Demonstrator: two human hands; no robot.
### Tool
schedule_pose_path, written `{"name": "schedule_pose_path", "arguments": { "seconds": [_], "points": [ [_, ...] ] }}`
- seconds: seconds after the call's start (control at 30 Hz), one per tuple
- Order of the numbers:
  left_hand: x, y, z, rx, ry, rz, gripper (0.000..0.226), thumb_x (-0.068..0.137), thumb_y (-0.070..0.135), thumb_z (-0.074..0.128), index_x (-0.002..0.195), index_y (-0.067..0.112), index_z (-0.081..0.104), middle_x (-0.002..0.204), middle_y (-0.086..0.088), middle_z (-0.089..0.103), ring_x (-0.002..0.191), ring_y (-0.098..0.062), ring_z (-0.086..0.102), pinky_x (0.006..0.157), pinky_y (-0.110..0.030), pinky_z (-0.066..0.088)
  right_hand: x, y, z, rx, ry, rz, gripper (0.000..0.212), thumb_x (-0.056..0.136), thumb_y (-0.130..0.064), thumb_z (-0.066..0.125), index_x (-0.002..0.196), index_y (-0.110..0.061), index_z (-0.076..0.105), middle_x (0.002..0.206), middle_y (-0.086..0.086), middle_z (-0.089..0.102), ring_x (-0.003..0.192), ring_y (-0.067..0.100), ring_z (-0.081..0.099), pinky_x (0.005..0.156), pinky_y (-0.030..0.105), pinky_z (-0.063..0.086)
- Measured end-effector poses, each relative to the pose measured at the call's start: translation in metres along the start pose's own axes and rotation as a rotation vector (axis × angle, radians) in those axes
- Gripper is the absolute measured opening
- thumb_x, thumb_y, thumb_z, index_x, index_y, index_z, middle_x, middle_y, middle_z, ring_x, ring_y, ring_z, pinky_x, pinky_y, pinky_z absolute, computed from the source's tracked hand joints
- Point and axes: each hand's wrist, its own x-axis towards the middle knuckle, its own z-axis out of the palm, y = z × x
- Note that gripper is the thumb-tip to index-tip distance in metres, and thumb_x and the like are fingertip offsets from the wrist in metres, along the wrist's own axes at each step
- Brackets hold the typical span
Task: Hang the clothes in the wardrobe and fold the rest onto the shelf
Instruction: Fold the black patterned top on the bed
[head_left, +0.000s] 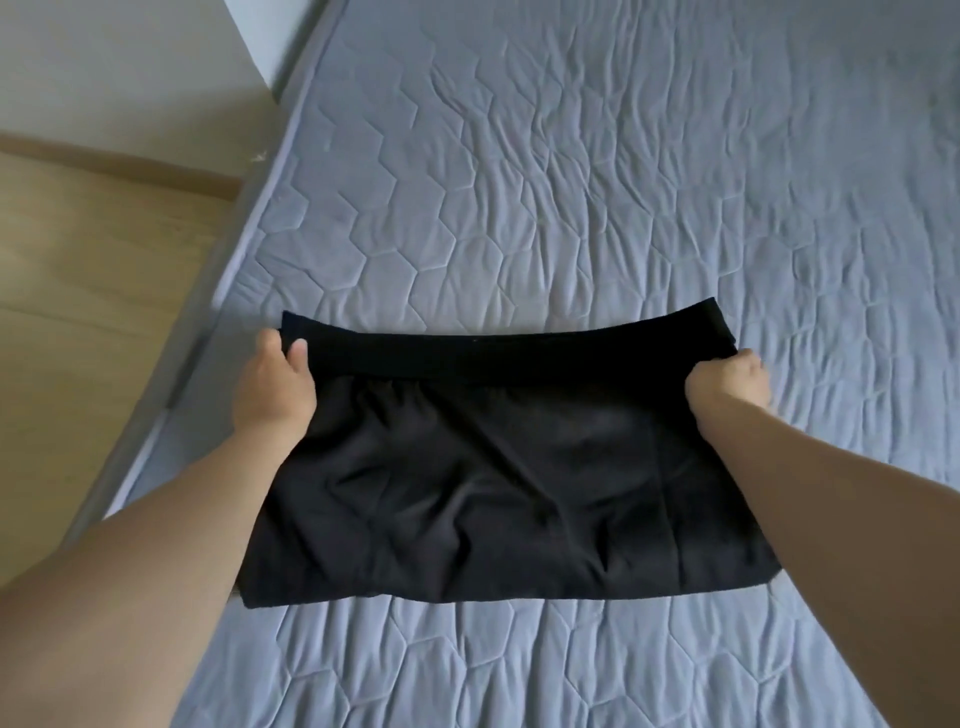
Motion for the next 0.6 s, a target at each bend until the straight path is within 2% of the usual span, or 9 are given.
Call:
{"name": "schedule_pose_path", "arguments": {
  "seconds": [0.1,0.17,0.2,0.27,0.33,0.37,0.47,0.53,0.6],
  "points": [
    [0.011,0.007,0.011,0.097,0.048,0.014,0.036,0.102,0.032,0.036,0.127,0.007,0.042,0.124,-0.024,0.051,0.113,-0.043,0.048,0.09,-0.048,0.038,0.021,-0.007,0.015,-0.192,-0.134,0.072,0.054,0.091,-0.016,0.043,0.141,-0.001,0.03,0.143,0.019,0.034,0.129,0.036,0.037,0.109,0.044,0.032],
    [0.006,0.008,0.023,0.222,0.148,0.085,0.037,0.097,0.032,0.043,0.13,0.014,0.042,0.133,-0.021,0.042,0.117,-0.04,0.041,0.097,-0.049,0.032,0.015,-0.008,0.021,-0.369,-0.003,0.015,0.063,0.088,-0.019,0.047,0.145,-0.005,0.024,0.15,0.016,0.019,0.134,0.033,0.026,0.113,0.047,0.019],
    [-0.001,0.009,0.03,0.26,0.18,0.188,0.04,0.094,0.033,0.046,0.131,0.016,0.043,0.136,-0.019,0.04,0.119,-0.039,0.04,0.099,-0.05,0.03,0.008,-0.006,0.023,-0.389,0.099,-0.101,0.067,0.086,-0.018,0.047,0.146,-0.007,0.021,0.154,0.014,0.012,0.138,0.032,0.019,0.115,0.05,0.01],
    [-0.026,0.015,0.048,0.275,0.152,0.472,0.047,0.091,0.039,0.045,0.134,0.017,0.045,0.141,-0.016,0.038,0.127,-0.036,0.037,0.106,-0.055,0.024,-0.019,0.005,0.035,-0.343,0.164,-0.547,0.069,0.085,-0.022,0.044,0.148,-0.009,0.019,0.156,0.015,0.009,0.142,0.033,0.011,0.115,0.053,-0.002],
    [-0.055,0.021,0.066,0.296,0.013,0.685,0.057,0.092,0.049,0.04,0.143,0.022,0.038,0.151,-0.011,0.03,0.139,-0.032,0.027,0.113,-0.059,0.008,-0.059,0.017,0.058,-0.391,0.045,-0.904,0.068,0.089,-0.041,0.035,0.15,-0.015,0.019,0.157,0.013,0.012,0.144,0.033,0.011,0.114,0.055,-0.003],
    [-0.067,0.026,0.073,0.324,-0.075,0.737,0.062,0.093,0.054,0.035,0.148,0.026,0.03,0.156,-0.008,0.021,0.144,-0.03,0.018,0.112,-0.061,-0.001,-0.074,0.021,0.072,-0.47,-0.032,-0.978,0.069,0.09,-0.051,0.029,0.151,-0.02,0.017,0.159,0.009,0.01,0.145,0.031,0.009,0.113,0.056,-0.005],
    [-0.072,0.019,0.093,0.473,-0.233,0.767,0.069,0.091,0.066,0.021,0.151,0.039,0.0,0.161,0.002,-0.005,0.148,-0.025,-0.01,0.107,-0.068,-0.015,-0.081,0.032,0.104,-0.618,-0.147,-0.853,0.07,0.088,-0.069,0.012,0.15,-0.039,-0.002,0.16,0.0,-0.009,0.147,0.027,-0.008,0.111,0.06,-0.01],
    [-0.054,-0.002,0.1,0.557,-0.231,0.762,0.069,0.091,0.069,0.02,0.148,0.044,-0.009,0.161,0.005,-0.011,0.147,-0.023,-0.017,0.105,-0.071,-0.012,-0.067,0.038,0.116,-0.616,-0.154,-0.751,0.07,0.087,-0.071,0.01,0.147,-0.044,-0.014,0.158,-0.001,-0.022,0.145,0.027,-0.019,0.111,0.062,-0.013],
    [-0.037,-0.021,0.105,0.606,-0.224,0.763,0.069,0.09,0.071,0.019,0.147,0.048,-0.012,0.161,0.005,-0.012,0.146,-0.024,-0.018,0.105,-0.073,-0.009,-0.06,0.041,0.127,-0.593,-0.121,-0.761,0.069,0.087,-0.071,0.011,0.145,-0.045,-0.016,0.157,0.0,-0.024,0.144,0.027,-0.021,0.109,0.061,-0.017]
  ]
}}
